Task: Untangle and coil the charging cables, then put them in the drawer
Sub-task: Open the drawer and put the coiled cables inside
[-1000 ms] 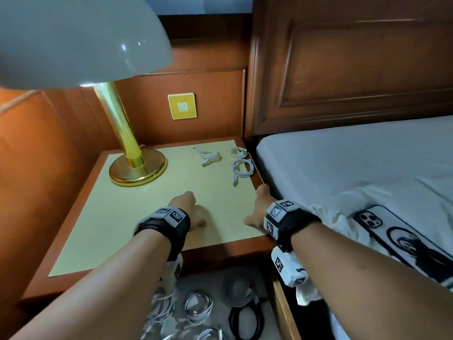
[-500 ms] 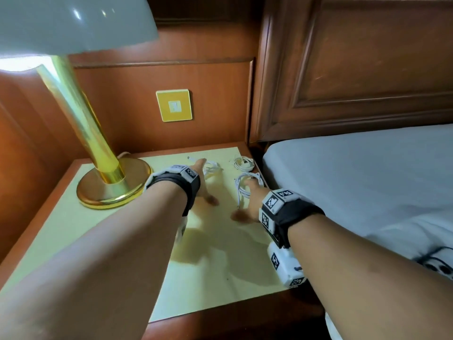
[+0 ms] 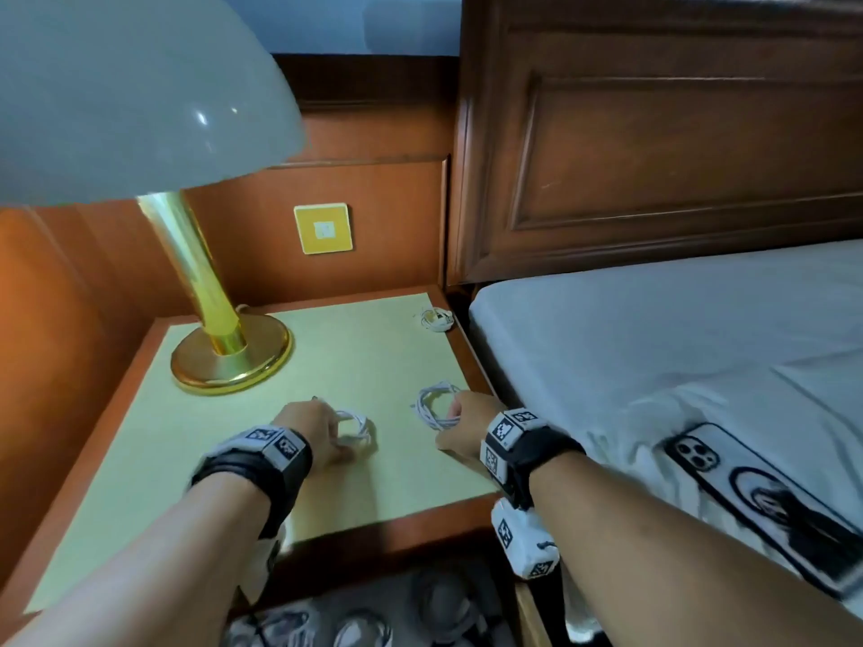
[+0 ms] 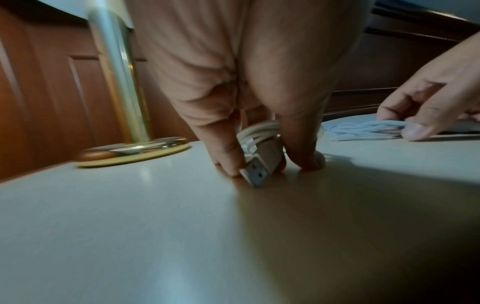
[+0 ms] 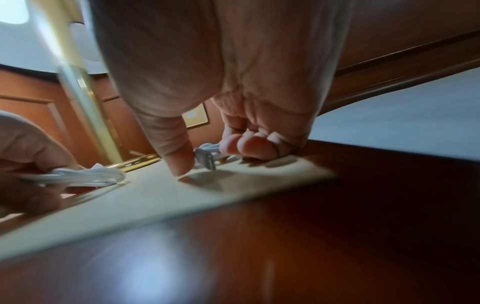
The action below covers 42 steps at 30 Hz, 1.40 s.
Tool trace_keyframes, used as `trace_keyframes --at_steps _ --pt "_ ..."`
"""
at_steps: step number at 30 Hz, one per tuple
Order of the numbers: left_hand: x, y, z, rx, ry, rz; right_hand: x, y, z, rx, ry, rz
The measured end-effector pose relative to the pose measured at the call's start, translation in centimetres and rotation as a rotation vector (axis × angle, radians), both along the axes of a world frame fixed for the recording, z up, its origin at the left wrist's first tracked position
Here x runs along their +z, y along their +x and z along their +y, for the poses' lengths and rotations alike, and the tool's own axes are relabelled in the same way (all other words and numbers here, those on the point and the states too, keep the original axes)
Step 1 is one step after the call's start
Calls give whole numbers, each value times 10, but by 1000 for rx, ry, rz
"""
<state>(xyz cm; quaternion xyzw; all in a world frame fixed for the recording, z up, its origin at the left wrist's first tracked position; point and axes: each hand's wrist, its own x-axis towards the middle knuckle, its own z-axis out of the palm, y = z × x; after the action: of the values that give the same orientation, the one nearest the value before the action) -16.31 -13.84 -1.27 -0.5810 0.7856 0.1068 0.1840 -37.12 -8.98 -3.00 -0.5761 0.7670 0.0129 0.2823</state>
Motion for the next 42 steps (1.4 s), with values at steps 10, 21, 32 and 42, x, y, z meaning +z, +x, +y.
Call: trace_keyframes --at_steps 10,21,32,42 --pt "3 138 167 405 151 660 8 32 144 250 -54 -183" --pt "-19 161 226 725 242 606 -15 64 172 409 326 -32" --pt "-39 132 218 319 351 63 -19 80 159 501 248 36" --pt "4 121 149 257 -161 408 28 49 120 53 -252 -170"
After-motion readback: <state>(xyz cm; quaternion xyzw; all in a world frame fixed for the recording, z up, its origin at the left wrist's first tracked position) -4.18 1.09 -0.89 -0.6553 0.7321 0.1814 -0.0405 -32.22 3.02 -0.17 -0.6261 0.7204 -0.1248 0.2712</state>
